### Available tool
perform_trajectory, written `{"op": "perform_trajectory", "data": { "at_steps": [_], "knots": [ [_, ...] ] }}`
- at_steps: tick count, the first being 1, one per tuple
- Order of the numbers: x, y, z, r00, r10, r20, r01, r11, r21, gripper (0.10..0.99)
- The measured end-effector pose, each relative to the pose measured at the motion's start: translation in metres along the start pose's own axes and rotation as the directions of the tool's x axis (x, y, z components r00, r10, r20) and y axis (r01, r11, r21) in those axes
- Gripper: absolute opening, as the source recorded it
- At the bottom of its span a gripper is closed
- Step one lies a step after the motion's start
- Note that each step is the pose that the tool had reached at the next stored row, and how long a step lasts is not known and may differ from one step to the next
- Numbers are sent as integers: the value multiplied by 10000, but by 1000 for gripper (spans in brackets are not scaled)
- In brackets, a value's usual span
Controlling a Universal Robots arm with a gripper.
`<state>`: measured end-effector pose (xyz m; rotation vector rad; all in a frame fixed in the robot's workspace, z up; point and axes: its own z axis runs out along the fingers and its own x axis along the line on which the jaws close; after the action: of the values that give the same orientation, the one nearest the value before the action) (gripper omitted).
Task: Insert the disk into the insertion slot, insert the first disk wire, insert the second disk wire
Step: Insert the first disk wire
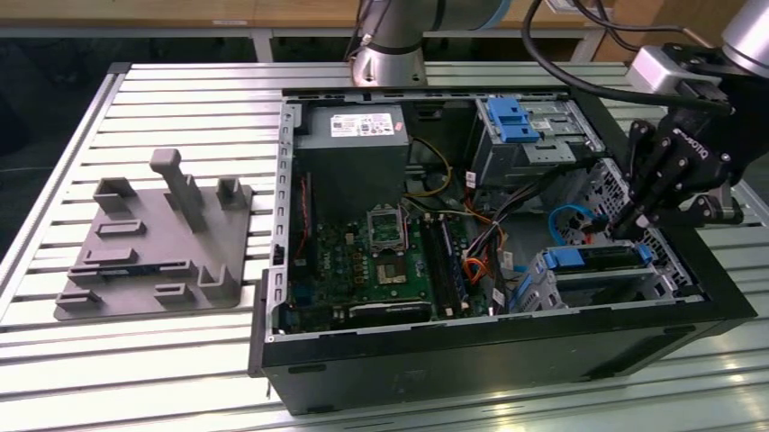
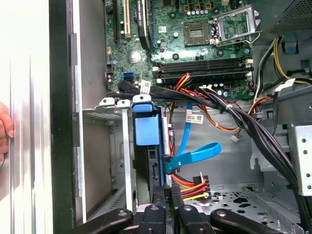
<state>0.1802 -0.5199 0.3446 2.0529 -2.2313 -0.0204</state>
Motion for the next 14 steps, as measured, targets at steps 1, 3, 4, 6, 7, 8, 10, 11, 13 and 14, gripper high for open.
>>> {"op": "perform_trajectory", "data": {
  "at_steps": [1, 3, 4, 6, 7, 8, 10, 11, 13, 14],
  "knots": [
    [14, -1, 1, 10000, 0, 8, 0, 10000, -2, 165],
    [40, -3, 3, 10000, -4, 33, 4, 10000, -7, 165],
    [51, -4, 3, 10000, -7, 41, 7, 10000, -8, 165],
    [67, -6, 4, 10000, -19, 50, 19, 10000, -9, 165],
    [70, -6, 5, 10000, -30, 51, 30, 10000, -9, 165],
    [70, -6, 5, 10000, -38, 51, 38, 10000, -10, 165],
    [70, -6, 5, 10000, -47, 50, 47, 10000, -10, 165],
    [70, -6, 5, 10000, -50, 49, 50, 10000, -10, 165],
    [71, -6, 5, 10000, -54, 70, 55, 10000, -12, 165],
    [71, -7, 7, 9999, -60, 117, 60, 10000, -14, 165]
  ]
}}
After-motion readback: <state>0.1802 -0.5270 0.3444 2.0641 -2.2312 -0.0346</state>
